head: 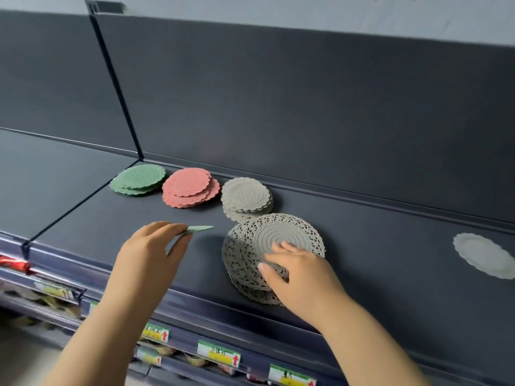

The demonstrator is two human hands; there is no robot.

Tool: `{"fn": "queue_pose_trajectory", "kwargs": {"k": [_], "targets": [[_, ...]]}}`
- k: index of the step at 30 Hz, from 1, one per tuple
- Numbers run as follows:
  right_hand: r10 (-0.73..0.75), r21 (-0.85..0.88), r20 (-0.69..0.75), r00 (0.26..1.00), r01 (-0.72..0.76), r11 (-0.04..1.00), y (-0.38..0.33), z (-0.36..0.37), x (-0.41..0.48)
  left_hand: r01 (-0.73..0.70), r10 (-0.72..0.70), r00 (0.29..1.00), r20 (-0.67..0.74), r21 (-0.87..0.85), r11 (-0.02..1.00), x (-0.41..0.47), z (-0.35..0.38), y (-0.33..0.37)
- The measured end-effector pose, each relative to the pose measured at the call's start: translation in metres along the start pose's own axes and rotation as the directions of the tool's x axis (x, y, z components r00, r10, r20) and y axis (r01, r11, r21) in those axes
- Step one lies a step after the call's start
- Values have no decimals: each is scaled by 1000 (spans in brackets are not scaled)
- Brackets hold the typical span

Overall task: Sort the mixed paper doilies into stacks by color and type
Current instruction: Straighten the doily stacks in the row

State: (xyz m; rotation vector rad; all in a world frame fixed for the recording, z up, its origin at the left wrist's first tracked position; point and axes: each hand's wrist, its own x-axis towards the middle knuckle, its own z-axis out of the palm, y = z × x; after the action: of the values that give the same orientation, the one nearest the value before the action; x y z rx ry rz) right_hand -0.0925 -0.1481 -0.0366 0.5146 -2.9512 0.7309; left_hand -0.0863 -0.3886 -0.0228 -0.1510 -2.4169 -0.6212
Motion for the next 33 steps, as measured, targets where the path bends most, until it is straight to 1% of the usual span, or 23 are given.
{"fn": "queue_pose_trajectory", "kwargs": {"k": [5,7,10,14,19,22,24,26,29,31,33], "targets": [[-7,-26,-23,1000,7,1000,-2,-1,2,-48,52,997,64,-56,997,-6,17,23],[3,-14,-19,1000,-4,1000,1,-5,4,-70,75,993,92,-49,996,-4,17,29],[38,-21,25,999,-37,999,2,-10,6,-89,90,990,111,-10,996,3,9,33],[17,-113,5,1000,-16,993,2,-18,11,-79,75,989,127,31,996,13,2,38],[30,-204,-4,1000,-30,978,-1,-23,20,-133,129,981,147,14,991,15,12,35],[20,-299,-47,999,-34,954,-13,-21,30,-156,156,972,176,-11,988,19,14,21],[-16,-318,-72,997,-8,948,-25,-15,39,-182,185,968,170,-30,983,28,14,7],[-29,-291,-86,996,3,957,-39,-7,51,-211,216,965,150,-53,976,40,13,-10],[-5,-236,-136,991,-28,971,-65,12,73,-241,249,960,127,-71,968,61,5,-44],[17,-182,-159,987,-46,982,-82,26,89,-247,252,961,116,-60,967,76,-1,-73],[30,-169,-175,984,-61,984,-99,41,102,-232,235,967,100,-41,972,90,-5,-106]]}}
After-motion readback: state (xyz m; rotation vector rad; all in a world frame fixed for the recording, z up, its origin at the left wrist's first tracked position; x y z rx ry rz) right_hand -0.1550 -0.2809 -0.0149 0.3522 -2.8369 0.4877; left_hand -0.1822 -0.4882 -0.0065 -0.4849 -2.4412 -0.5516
